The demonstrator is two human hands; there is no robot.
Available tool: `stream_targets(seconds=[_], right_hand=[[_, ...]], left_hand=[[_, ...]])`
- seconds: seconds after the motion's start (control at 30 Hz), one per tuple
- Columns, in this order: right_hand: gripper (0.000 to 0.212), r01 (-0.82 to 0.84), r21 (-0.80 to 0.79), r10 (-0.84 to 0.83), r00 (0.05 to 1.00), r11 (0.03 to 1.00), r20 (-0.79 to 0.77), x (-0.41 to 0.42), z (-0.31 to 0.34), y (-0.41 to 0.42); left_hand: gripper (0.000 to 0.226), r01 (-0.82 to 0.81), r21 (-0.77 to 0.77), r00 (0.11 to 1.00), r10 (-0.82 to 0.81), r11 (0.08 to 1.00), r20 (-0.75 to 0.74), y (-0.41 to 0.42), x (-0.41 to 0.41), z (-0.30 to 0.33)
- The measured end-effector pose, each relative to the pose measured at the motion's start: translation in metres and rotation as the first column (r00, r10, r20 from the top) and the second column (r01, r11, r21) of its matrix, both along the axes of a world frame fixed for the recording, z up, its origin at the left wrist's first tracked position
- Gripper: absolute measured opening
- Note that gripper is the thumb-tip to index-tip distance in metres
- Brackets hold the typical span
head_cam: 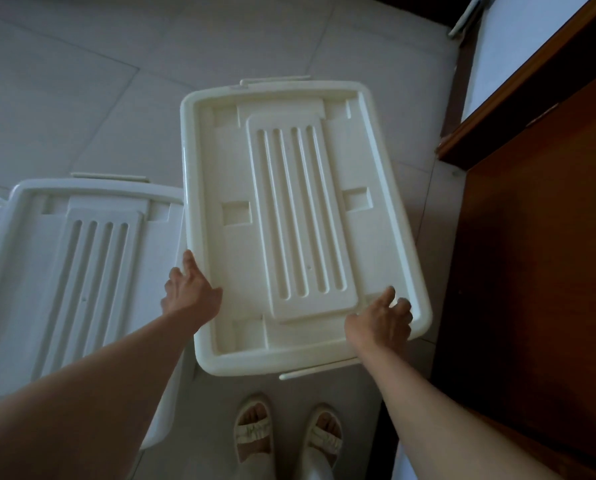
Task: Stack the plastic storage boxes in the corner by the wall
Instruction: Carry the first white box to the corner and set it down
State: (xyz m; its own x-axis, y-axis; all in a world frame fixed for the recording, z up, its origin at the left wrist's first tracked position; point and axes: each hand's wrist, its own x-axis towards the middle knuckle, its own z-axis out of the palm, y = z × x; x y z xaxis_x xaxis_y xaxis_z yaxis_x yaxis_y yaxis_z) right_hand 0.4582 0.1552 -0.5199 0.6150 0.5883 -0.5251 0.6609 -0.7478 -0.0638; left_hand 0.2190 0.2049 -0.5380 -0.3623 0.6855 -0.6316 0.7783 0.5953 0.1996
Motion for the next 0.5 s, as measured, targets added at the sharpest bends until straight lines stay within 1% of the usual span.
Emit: stream_targets(seconds=[0.07, 0.1, 0.33, 0.43, 0.5], right_hand=[[0.061, -0.017, 0.017, 0.017, 1.0, 1.0, 0.011, 0.005, 0.008, 0.02], [0.058, -0.023, 0.028, 0.023, 1.0, 0.999, 0.017, 0.007, 0.011, 0.031], [0.064, -0.213, 0.143, 0.199, 0.974, 0.967, 0.108, 0.046, 0.0, 0.102], [0.067, -0.261, 0.123, 0.249, 0.963, 0.958, 0.105, 0.064, -0.012, 0.135], [0.074, -0.267, 0.106, 0.26, 0.963, 0.958, 0.074, 0.072, -0.022, 0.155]], left_hand=[[0.088, -0.006, 0.016, 1.0, 0.006, 1.0, -0.011, 0.011, -0.002, 0.006], [0.087, -0.014, 0.023, 1.0, 0.014, 1.0, -0.012, 0.016, -0.003, 0.007], [0.085, -0.087, 0.033, 0.996, 0.087, 0.996, -0.017, 0.054, -0.008, -0.002], [0.079, -0.189, 0.025, 0.982, 0.189, 0.982, -0.002, 0.065, -0.004, -0.013], [0.079, -0.266, 0.026, 0.964, 0.266, 0.964, -0.006, 0.072, 0.0, -0.022]])
